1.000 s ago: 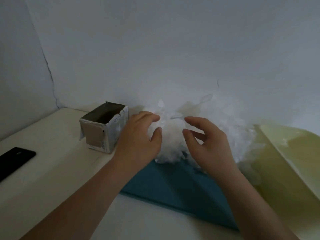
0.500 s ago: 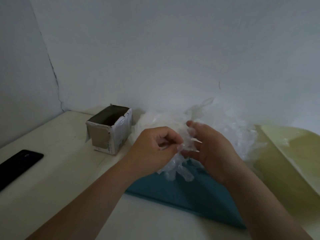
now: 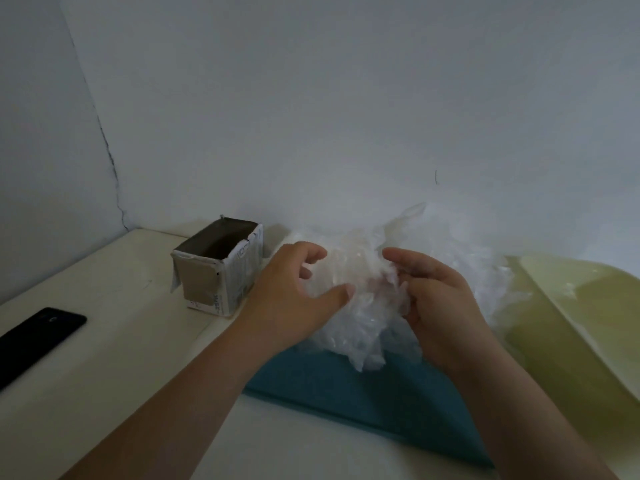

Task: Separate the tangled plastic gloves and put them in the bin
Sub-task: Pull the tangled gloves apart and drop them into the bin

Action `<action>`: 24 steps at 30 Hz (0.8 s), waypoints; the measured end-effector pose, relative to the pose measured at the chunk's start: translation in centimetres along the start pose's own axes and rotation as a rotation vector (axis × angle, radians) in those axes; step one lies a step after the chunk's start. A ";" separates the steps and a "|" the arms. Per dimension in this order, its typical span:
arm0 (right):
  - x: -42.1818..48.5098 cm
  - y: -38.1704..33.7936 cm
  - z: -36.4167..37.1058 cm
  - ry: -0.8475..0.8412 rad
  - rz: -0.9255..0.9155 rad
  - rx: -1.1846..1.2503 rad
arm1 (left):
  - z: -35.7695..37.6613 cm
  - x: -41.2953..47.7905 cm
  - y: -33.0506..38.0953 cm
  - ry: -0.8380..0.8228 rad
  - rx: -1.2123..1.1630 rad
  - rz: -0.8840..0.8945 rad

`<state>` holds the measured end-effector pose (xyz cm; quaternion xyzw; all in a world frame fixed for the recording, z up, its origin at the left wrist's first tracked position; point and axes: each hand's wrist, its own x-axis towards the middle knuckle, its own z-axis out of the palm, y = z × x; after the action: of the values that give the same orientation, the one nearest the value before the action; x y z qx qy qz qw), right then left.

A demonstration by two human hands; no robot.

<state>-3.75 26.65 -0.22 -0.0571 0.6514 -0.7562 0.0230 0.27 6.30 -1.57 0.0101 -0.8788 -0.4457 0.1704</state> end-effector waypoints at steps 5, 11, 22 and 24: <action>-0.2 -0.5 0.4 0.109 -0.136 -0.111 | 0.5 -0.2 -0.3 -0.146 0.157 -0.028; -2.6 -2.8 1.1 0.146 -0.665 -0.499 | 0.8 -0.3 -0.7 -0.076 0.135 0.000; -1.3 0.3 0.8 -0.344 -0.282 -1.094 | -1.7 0.1 1.5 0.042 -0.495 -0.105; -1.1 0.4 0.6 -0.368 -0.262 -1.088 | -2.2 0.0 1.9 0.066 -0.596 -0.084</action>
<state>-2.65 26.10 -0.61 -0.2710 0.9187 -0.2873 0.0093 1.17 5.76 1.16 0.0104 -0.7020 -0.6900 0.1759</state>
